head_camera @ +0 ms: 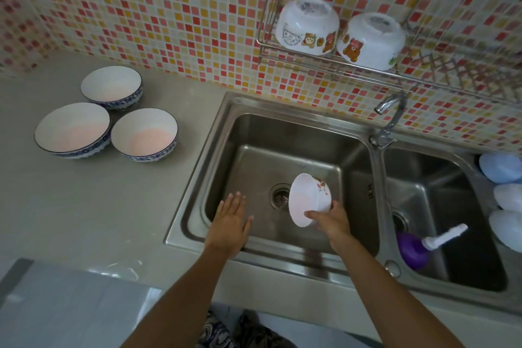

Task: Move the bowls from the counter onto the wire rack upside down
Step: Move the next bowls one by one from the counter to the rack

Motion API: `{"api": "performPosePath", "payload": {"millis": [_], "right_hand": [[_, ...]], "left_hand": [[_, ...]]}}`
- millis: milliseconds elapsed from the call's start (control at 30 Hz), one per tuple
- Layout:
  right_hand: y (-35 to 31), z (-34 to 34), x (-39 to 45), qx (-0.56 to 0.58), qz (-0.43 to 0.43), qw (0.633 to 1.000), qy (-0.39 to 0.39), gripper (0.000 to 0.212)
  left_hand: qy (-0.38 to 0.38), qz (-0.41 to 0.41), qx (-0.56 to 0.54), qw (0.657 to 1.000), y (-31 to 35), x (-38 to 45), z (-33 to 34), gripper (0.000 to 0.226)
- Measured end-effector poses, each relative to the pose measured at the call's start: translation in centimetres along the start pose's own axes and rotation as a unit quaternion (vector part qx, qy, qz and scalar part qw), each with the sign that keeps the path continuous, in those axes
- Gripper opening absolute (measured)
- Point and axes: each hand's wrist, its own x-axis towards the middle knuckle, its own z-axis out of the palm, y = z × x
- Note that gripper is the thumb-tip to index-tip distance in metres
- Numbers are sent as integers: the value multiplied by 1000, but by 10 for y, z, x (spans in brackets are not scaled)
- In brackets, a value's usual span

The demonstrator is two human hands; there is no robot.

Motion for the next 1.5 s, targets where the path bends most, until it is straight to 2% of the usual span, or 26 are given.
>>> {"api": "performPosePath", "payload": {"millis": [200,367,500,600,767,867,933,1000,1067,1167,1233,1300,1500], "right_hand": [[1,5,-2,-58,-49,997,5,90],[-2,13,-6,-117,-99,988,14,90],[-8,16,-16,-170,-174,970,29,89],[-6,20,-23,-237,-254,937,38,88],[9,22,-23,-408,-363,836,49,87],[10,23,-23,-420,-374,825,56,85],[5,23,-27,-381,-366,847,60,85],[-5,23,-31,-294,-339,892,57,86],[-17,18,-30,-189,-285,938,59,87],[-38,0,-26,-12,-181,983,36,84],[-54,-18,-30,150,-111,982,-29,68],[-70,-37,-36,250,-71,961,-97,54],[-113,-78,-53,356,-27,908,-218,32]], "left_hand": [[-4,-5,-7,1000,2,0,-2,84],[2,-11,-5,1000,2,-1,-3,65],[9,-8,-7,1000,2,-2,-3,63],[14,-5,-5,1000,2,-1,-3,64],[17,-5,-5,1000,1,-1,-1,70],[26,-8,-9,1000,1,-1,-1,73],[30,-9,-9,999,2,-1,-3,72],[33,-3,-12,999,3,-2,-6,73],[32,8,-13,999,4,-3,-10,73],[43,29,-24,998,7,-3,-19,73],[68,36,-32,997,13,6,-35,72],[115,56,-23,992,23,25,-61,71],[263,141,-10,955,86,86,-172,59]]}}
